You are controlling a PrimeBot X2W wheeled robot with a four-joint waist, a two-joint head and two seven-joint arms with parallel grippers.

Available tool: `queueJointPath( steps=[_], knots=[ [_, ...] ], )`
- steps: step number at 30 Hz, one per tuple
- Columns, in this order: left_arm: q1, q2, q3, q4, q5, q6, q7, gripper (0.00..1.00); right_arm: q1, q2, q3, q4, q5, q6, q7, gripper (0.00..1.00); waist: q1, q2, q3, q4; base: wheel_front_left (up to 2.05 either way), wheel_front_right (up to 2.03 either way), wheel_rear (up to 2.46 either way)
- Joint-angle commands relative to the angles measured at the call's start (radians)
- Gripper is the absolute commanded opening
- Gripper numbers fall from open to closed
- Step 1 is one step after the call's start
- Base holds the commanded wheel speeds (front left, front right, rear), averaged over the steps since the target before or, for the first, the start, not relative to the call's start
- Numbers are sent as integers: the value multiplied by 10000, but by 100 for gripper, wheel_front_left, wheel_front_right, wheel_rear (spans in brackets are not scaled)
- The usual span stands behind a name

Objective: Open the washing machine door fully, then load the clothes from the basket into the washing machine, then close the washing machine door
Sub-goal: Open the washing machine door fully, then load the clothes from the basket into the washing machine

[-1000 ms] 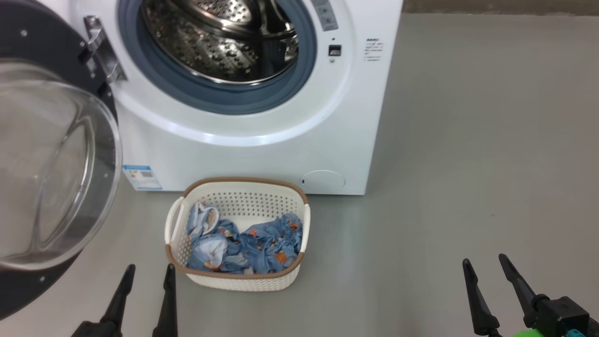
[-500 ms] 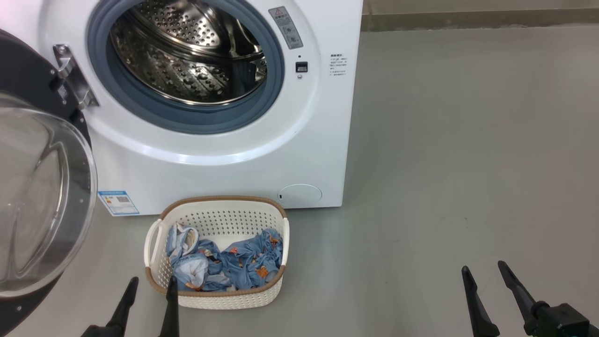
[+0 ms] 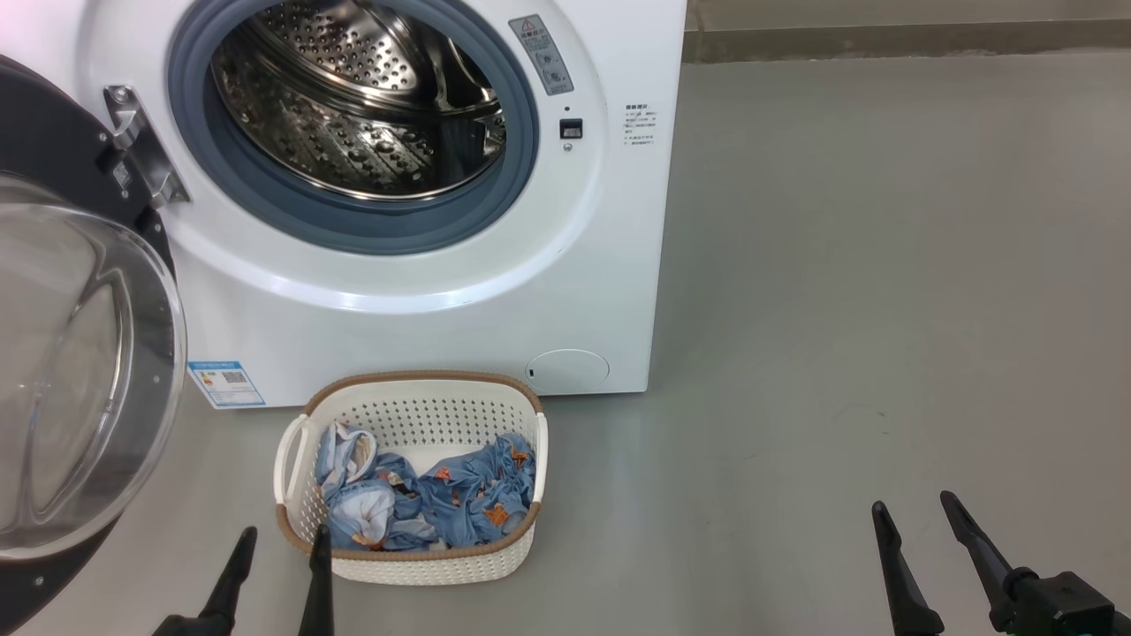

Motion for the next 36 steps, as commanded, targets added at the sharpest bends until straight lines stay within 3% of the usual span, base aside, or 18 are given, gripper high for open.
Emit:
queueJointPath(
  steps=[1,20,36],
  knots=[
    [-372,134,272,-182,34,121,-95,100,-130,-93,243,-268,-56,88,-3,100,1,0,-9,0,0,0,0],
    [-411,288,117,-166,131,344,-65,100,-145,-93,235,-214,12,88,-75,100,1,0,-45,0,11,-11,0],
    [-492,419,15,-222,87,421,-75,100,-128,-93,225,-321,44,88,-23,100,1,0,32,18,153,-153,0]
  ],
)
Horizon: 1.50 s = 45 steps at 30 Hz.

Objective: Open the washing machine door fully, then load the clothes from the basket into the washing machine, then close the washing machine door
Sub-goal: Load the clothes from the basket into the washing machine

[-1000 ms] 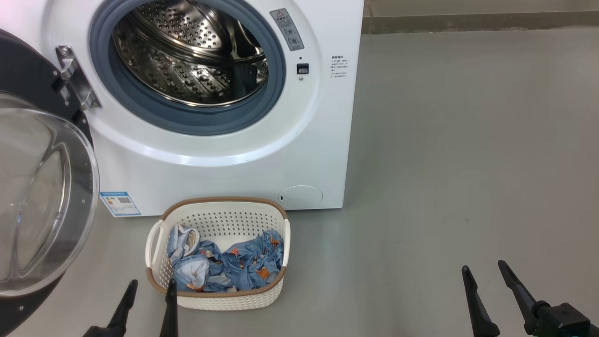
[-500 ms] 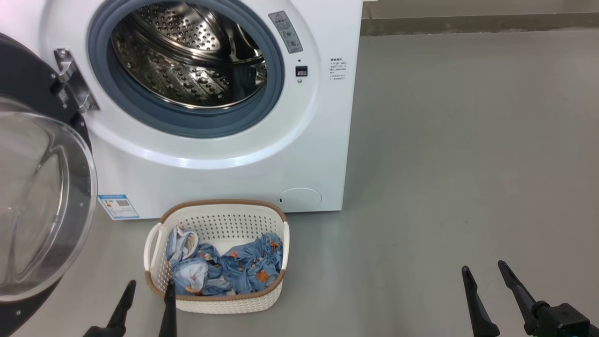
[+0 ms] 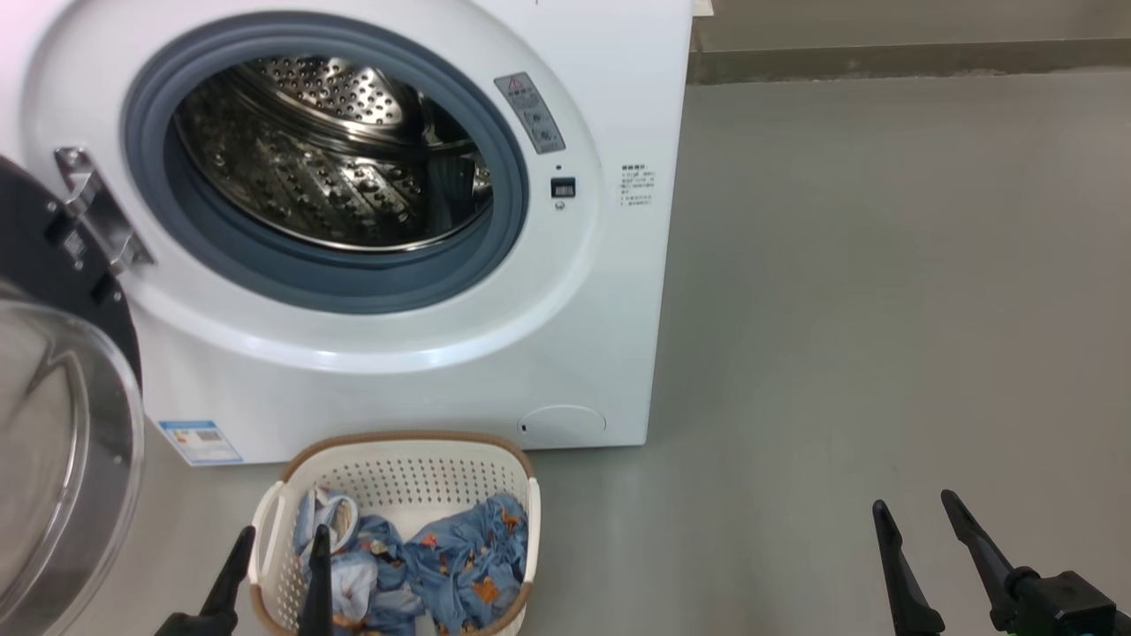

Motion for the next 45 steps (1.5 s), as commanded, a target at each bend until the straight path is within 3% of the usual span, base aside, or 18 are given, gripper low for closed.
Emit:
queueJointPath(
  steps=[1,29,38,45],
  knots=[
    [-464,153,305,-264,81,87,-75,100,-130,-97,232,-293,30,88,-21,100,0,-1,7,4,122,-122,0],
    [-566,237,63,-48,-235,59,-94,100,-187,-97,319,-323,98,88,12,100,0,-1,122,33,17,-17,0],
    [-1245,139,-492,1131,-596,-663,143,100,-387,-97,440,-438,81,88,5,100,0,-1,664,-39,0,0,0],
    [-2953,-78,-1259,3587,-944,-1280,450,100,-878,-97,620,-663,-3,88,7,100,0,-1,1748,-237,0,0,0]
  ],
)
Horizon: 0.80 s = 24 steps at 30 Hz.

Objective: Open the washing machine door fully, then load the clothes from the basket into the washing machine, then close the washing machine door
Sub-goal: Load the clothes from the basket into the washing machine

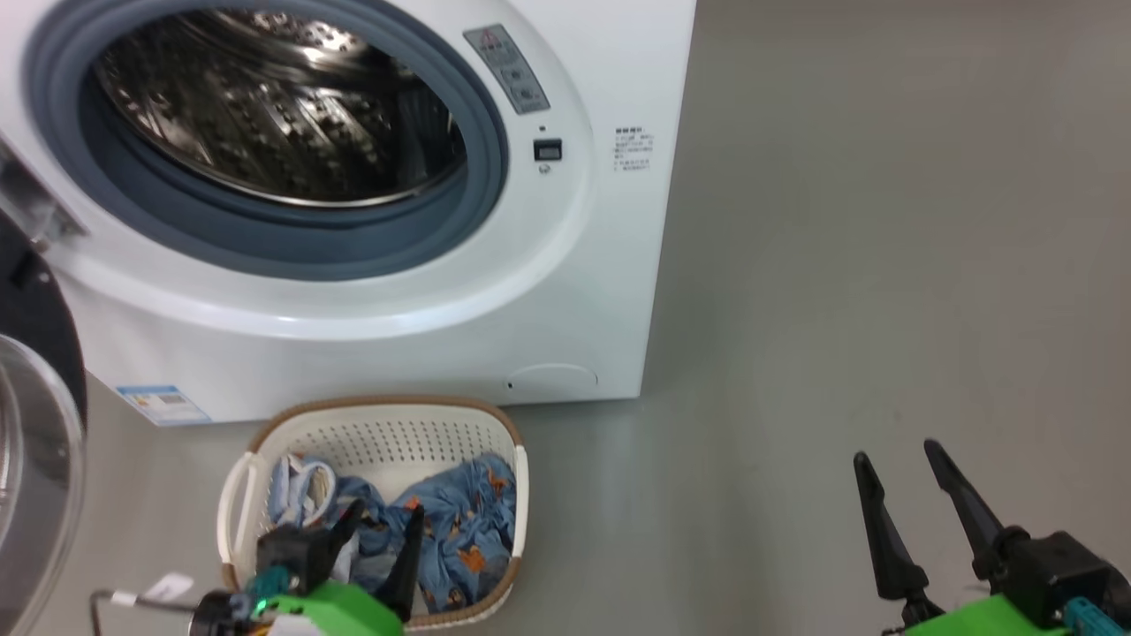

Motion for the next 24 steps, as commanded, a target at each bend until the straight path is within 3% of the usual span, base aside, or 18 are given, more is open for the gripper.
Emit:
queueJointPath(
  steps=[1,13,19,24],
  knots=[
    [-515,102,264,-3,-85,-70,-13,100,-396,-93,296,-316,-90,88,1,100,0,0,627,-203,0,0,0],
    [-3816,-169,-1458,4404,-1744,-270,276,100,-1654,-139,806,-465,19,88,-277,100,0,0,2968,-1167,0,0,0],
    [-5122,41,-2232,5610,-2699,-272,548,100,-2348,-170,1035,-482,170,88,-491,100,0,0,4234,-1630,0,0,0],
    [-6050,395,-2142,6595,-3414,-273,559,100,-2893,-182,1274,-429,287,88,-660,100,0,0,5154,-2027,0,0,0]
  ],
)
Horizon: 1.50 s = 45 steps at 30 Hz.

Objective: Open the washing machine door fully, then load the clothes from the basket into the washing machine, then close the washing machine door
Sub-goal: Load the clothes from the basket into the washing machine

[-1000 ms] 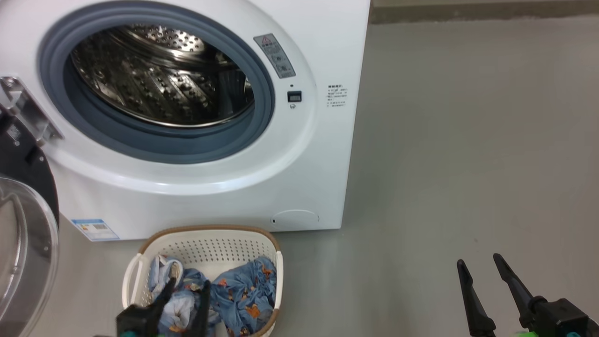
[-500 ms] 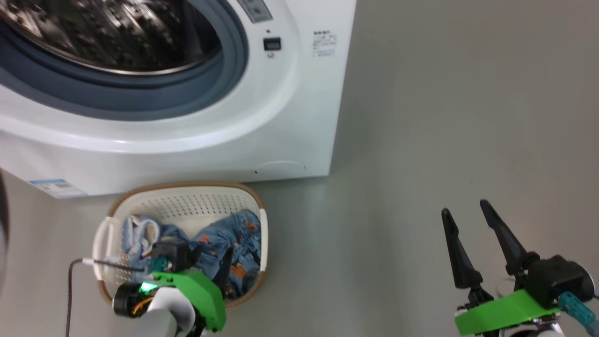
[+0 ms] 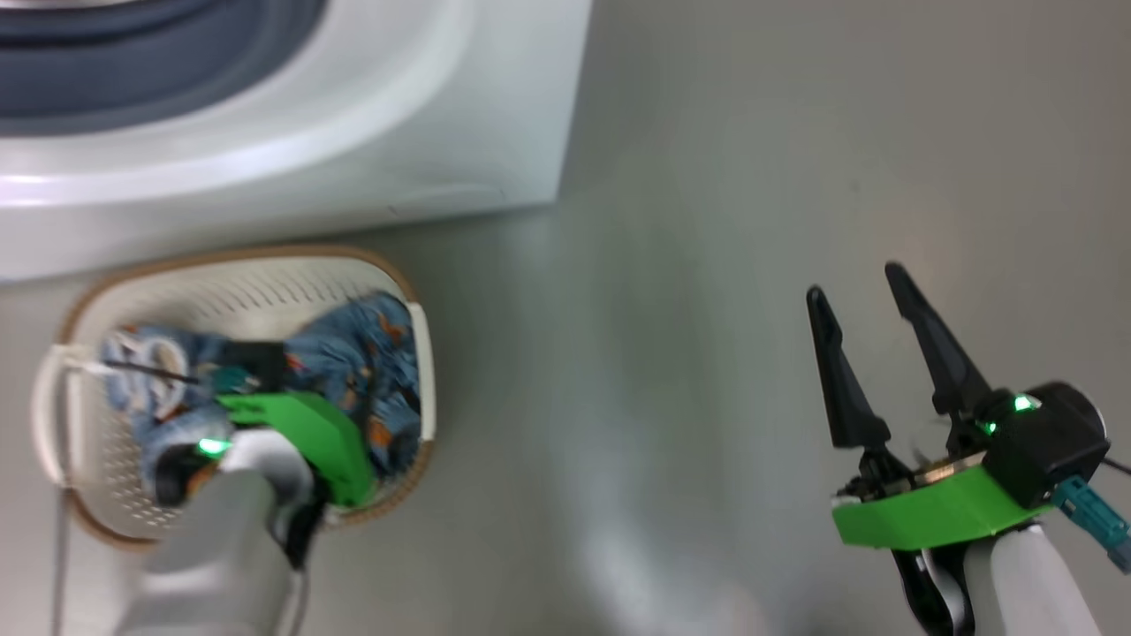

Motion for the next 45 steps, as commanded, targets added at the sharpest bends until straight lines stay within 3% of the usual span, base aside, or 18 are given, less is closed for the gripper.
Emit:
queueJointPath(
  steps=[1,15,28,29,30,32,33,45],
  knots=[
    [-421,499,382,339,-224,-29,-88,100,-214,-32,317,-226,179,88,-143,100,0,-1,1429,-877,0,0,0],
    [-1851,1141,943,1813,-972,-9,97,100,-919,4,609,-220,483,88,-393,100,0,-1,3252,-1644,0,0,0],
    [-2564,1812,1046,2119,-1055,607,135,100,-1303,35,772,-657,646,88,-425,100,0,-1,4435,-1939,0,0,0],
    [-2576,1804,1079,2128,-1092,672,115,82,-1307,36,781,-671,644,88,-425,100,0,-1,4464,-1938,0,0,0],
    [-2592,1794,1103,2136,-1121,742,117,45,-1307,37,784,-686,643,88,-425,100,0,-1,4496,-1934,0,0,0],
    [-2622,1789,1096,2148,-1119,880,78,26,-1312,39,774,-706,649,88,-425,100,0,-1,4550,-1927,0,0,0],
    [-2632,1782,1098,2153,-1133,897,81,0,-1318,40,769,-714,653,88,-425,100,0,-1,4566,-1923,0,0,0],
    [-2533,1707,1044,2186,-1209,900,-238,0,-1372,48,691,-681,613,88,-426,100,0,-1,4450,-1753,0,0,0]
  ],
)
